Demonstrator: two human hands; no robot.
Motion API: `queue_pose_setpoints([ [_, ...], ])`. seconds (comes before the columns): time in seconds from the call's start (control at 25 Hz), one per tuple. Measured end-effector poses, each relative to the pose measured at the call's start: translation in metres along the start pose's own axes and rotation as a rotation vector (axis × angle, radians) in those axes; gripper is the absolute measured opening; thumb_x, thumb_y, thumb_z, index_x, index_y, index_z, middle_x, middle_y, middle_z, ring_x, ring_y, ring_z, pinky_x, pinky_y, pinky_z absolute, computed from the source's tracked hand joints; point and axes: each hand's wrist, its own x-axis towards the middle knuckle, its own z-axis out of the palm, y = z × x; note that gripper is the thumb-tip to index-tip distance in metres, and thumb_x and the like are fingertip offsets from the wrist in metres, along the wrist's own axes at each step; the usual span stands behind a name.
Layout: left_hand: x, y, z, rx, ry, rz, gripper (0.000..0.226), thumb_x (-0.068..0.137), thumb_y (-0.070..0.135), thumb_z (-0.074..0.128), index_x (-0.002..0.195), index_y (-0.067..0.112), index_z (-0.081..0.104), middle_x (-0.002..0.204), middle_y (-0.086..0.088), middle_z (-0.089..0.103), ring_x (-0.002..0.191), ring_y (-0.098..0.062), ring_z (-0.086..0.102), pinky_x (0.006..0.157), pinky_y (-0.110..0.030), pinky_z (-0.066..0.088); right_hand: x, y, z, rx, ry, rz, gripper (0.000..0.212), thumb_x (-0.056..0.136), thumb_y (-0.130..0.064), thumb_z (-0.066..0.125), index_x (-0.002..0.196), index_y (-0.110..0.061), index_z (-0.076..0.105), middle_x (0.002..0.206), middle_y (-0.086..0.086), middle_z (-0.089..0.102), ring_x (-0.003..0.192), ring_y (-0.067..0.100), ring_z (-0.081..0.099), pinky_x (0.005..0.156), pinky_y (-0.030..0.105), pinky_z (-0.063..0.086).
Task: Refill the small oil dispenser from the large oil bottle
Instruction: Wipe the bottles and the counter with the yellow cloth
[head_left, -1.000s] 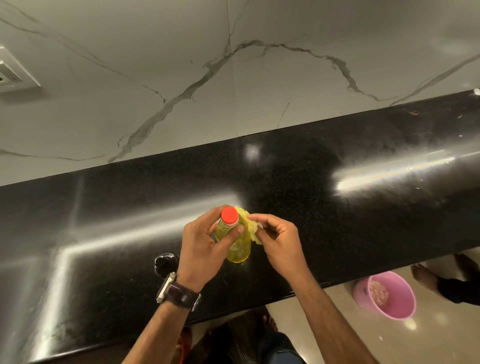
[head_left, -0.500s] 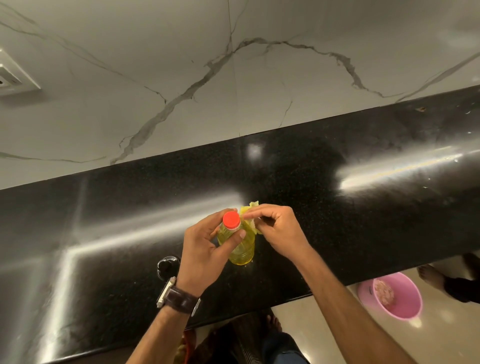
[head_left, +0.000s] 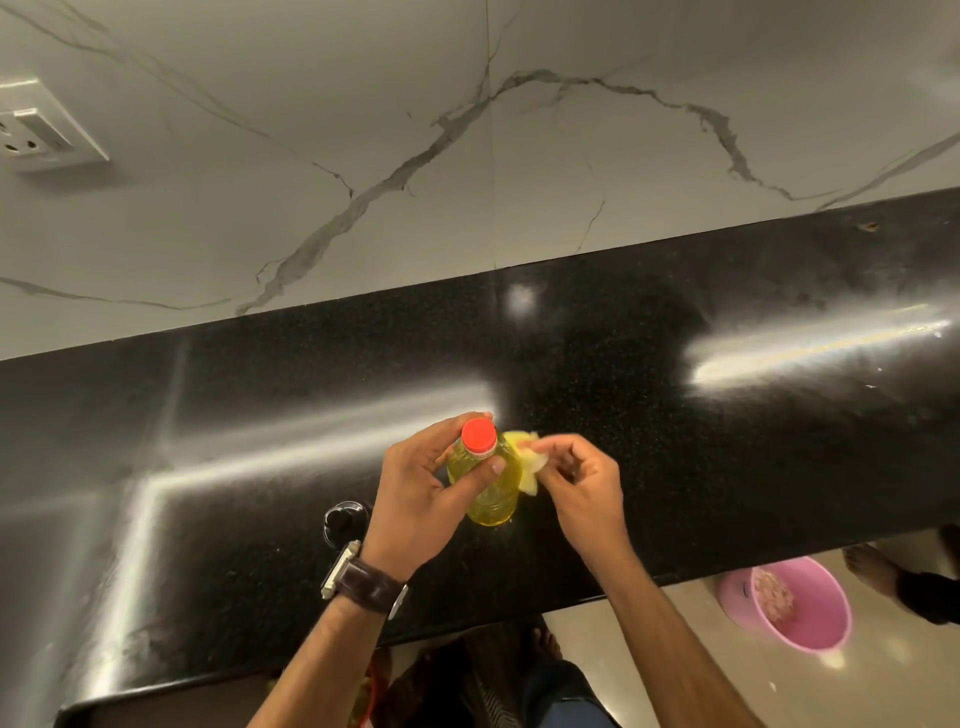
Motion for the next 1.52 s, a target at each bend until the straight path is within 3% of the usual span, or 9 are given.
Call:
queue_pose_setpoints([
  [0.16, 0.004, -0.003, -0.003, -0.013, -0.052, 0.035, 0.043, 0.088, 0.015, 0.082, 0.129, 0.019, 0.07, 0.135, 0.007, 0.068, 0.13, -0.017, 0.062, 0.102, -0.05, 0.056, 0.03, -0.038, 0.012, -0.024, -0.305, -0.099, 0.005, 0.101, -0.007, 0.064, 0.106, -0.009, 0.062, 0.098, -0.005, 0.077, 0.096, 0.013, 0.074, 0.079, 0.026, 0.057],
  [0.36, 0.003, -0.008, -0.003, -0.018, -0.032, -0.014, 0.035, 0.085, 0.024, 0.081, 0.119, 0.02, 0.075, 0.147, 0.013, 0.057, 0.14, -0.012, 0.052, 0.105, -0.048, 0.054, 0.076, 0.008, 0.011, -0.238, -0.537, 0.23, 0.011, 0.103, -0.031, 0.062, 0.107, -0.023, 0.056, 0.083, 0.005, 0.065, 0.076, 0.023, 0.057, 0.071, 0.042, 0.047],
  [0.52, 0.003, -0.01, -0.001, -0.009, 0.008, -0.019, 0.038, 0.085, 0.029, 0.084, 0.121, 0.019, 0.074, 0.138, 0.011, 0.065, 0.132, -0.012, 0.059, 0.104, -0.046, 0.056, 0.067, 0.04, 0.0, -0.528, -0.458, 0.201, 0.004, 0.105, -0.023, 0.057, 0.104, -0.027, 0.056, 0.081, -0.008, 0.065, 0.07, 0.007, 0.057, 0.068, 0.033, 0.049],
  [0.6, 0.001, -0.012, 0.001, 0.006, 0.03, -0.035, 0.046, 0.084, 0.038, 0.08, 0.125, 0.018, 0.072, 0.133, 0.01, 0.068, 0.128, -0.016, 0.062, 0.104, -0.045, 0.056, 0.048, 0.047, -0.008, -0.805, -0.409, 0.112, 0.009, 0.106, -0.021, 0.053, 0.107, -0.029, 0.054, 0.084, -0.007, 0.067, 0.072, 0.006, 0.062, 0.071, 0.039, 0.056],
  [0.76, -0.005, -0.017, 0.01, -0.054, 0.062, -0.051, 0.048, 0.086, 0.037, 0.077, 0.129, 0.019, 0.068, 0.124, 0.002, 0.072, 0.12, -0.021, 0.066, 0.102, -0.044, 0.055, -0.005, 0.042, -0.017, -1.166, -0.422, 0.004, 0.02, 0.105, -0.022, 0.055, 0.123, -0.029, 0.057, 0.111, -0.003, 0.067, 0.1, 0.013, 0.065, 0.089, 0.032, 0.055],
  [1.0, -0.019, -0.039, 0.026, -0.009, 0.034, -0.151, 0.08, 0.068, 0.037, 0.093, 0.139, 0.032, 0.057, 0.128, 0.009, 0.068, 0.121, -0.019, 0.066, 0.1, -0.048, 0.057, -0.057, 0.07, -0.042, -0.964, -0.274, 0.055, 0.022, 0.103, -0.023, 0.061, 0.124, -0.033, 0.062, 0.138, -0.026, 0.044, 0.125, 0.001, 0.05, 0.099, 0.013, 0.045],
  [1.12, -0.017, -0.046, 0.031, 0.029, 0.058, -0.174, 0.081, 0.062, 0.037, 0.097, 0.134, 0.034, 0.059, 0.124, 0.012, 0.07, 0.117, -0.014, 0.067, 0.098, -0.047, 0.058, -0.061, 0.079, -0.062, -0.795, -0.237, 0.139, 0.024, 0.103, -0.018, 0.061, 0.113, -0.04, 0.058, 0.129, -0.037, 0.048, 0.119, -0.002, 0.058, 0.1, 0.022, 0.054],
  [1.36, 0.029, -0.039, 0.035, 0.07, 0.208, -0.146, 0.076, 0.06, 0.034, 0.099, 0.127, 0.032, 0.064, 0.115, 0.013, 0.072, 0.108, -0.009, 0.07, 0.09, -0.044, 0.062, -0.053, 0.07, -0.083, -0.688, -0.156, 0.176, 0.023, 0.1, -0.016, 0.066, 0.11, -0.036, 0.06, 0.113, -0.02, 0.066, 0.102, 0.0, 0.067, 0.085, 0.022, 0.06],
  [1.52, 0.091, -0.049, 0.038, 0.152, 0.317, -0.148, 0.089, 0.06, 0.051, 0.094, 0.137, 0.028, 0.056, 0.126, 0.01, 0.067, 0.116, -0.011, 0.065, 0.098, -0.042, 0.058, -0.056, 0.062, -0.083, -0.593, -0.072, 0.216, 0.02, 0.1, -0.016, 0.066, 0.106, -0.034, 0.061, 0.099, -0.013, 0.07, 0.093, 0.0, 0.069, 0.078, 0.027, 0.061],
])
